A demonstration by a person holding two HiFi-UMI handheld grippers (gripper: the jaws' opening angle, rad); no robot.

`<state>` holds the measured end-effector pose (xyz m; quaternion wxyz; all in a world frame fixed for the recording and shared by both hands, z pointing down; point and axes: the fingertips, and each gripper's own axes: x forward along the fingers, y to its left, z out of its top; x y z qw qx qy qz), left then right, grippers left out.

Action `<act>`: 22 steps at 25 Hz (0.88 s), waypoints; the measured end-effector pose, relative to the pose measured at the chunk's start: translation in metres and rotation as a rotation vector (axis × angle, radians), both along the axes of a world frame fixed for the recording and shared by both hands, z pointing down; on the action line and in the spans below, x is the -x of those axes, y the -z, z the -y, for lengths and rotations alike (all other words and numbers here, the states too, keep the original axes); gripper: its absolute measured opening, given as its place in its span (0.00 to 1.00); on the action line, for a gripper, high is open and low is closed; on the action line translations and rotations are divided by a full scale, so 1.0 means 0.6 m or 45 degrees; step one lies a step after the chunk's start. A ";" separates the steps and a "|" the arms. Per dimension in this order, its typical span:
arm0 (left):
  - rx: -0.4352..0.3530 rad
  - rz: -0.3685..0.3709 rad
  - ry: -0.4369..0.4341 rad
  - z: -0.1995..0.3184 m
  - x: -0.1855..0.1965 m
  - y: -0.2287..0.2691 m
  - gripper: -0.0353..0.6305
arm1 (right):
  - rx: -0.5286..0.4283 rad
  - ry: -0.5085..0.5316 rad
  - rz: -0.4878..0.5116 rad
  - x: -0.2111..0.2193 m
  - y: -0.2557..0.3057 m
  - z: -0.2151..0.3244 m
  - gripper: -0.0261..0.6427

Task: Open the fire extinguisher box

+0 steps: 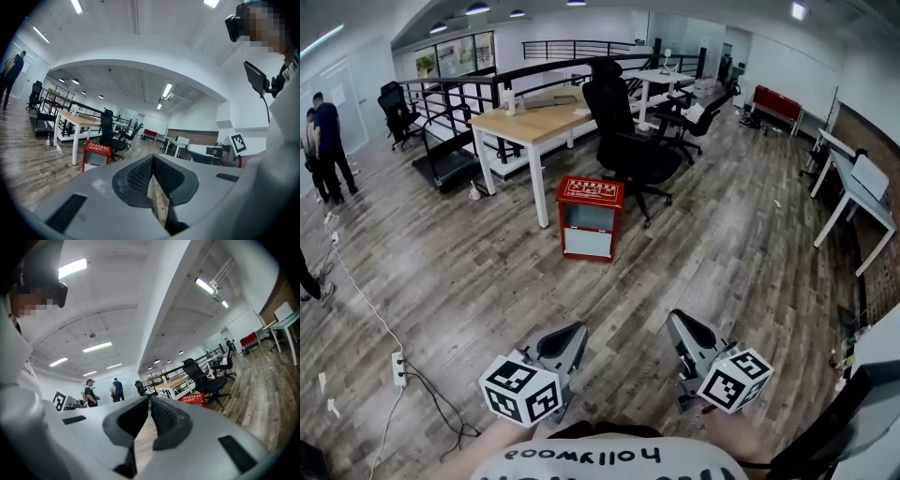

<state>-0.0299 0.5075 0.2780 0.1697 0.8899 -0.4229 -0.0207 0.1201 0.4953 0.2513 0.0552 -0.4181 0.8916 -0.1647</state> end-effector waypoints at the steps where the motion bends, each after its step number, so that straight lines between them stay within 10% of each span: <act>1: -0.006 0.008 -0.005 0.002 0.002 -0.004 0.06 | -0.026 0.002 -0.016 0.004 -0.001 -0.003 0.06; 22: -0.041 0.097 -0.045 0.251 -0.054 -0.041 0.06 | -0.008 0.181 -0.421 -0.007 -0.061 0.232 0.06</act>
